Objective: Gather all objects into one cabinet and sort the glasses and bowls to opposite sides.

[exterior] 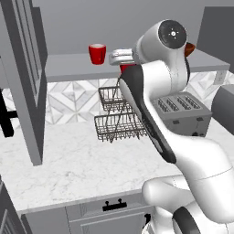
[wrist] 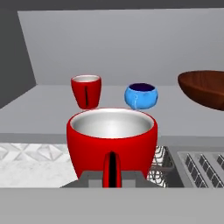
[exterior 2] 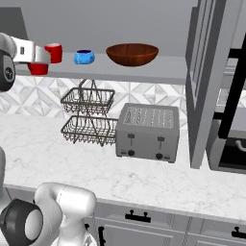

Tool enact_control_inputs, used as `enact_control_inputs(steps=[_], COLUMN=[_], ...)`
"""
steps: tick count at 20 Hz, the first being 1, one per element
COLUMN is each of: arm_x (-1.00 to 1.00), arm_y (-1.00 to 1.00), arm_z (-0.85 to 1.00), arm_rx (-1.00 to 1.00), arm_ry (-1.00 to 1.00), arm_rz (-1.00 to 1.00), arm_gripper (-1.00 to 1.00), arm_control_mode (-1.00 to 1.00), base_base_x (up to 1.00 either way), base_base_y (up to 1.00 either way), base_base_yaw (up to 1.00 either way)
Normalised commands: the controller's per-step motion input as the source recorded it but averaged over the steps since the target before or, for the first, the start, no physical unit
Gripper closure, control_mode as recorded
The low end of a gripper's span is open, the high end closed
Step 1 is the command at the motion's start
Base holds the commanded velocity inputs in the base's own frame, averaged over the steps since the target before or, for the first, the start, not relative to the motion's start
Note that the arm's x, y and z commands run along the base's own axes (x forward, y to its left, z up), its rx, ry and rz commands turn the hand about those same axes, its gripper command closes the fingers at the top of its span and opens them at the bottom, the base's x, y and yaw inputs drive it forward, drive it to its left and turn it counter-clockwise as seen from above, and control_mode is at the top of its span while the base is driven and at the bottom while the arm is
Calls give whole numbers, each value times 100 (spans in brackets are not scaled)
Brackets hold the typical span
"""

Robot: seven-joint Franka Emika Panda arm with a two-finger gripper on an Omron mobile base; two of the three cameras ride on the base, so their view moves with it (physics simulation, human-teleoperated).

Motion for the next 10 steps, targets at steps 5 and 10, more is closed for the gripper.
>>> enact_control_inputs(steps=[5,10], arm_x=[46,37], arm_y=[0,1], arm_z=[-7,0], arm_rx=[0,0], arm_ry=[-1,0], arm_rz=[0,0], arm_gripper=[100,100], arm_control_mode=[-100,-100], base_base_x=[0,0], base_base_y=[0,0], base_base_yaw=[0,0])
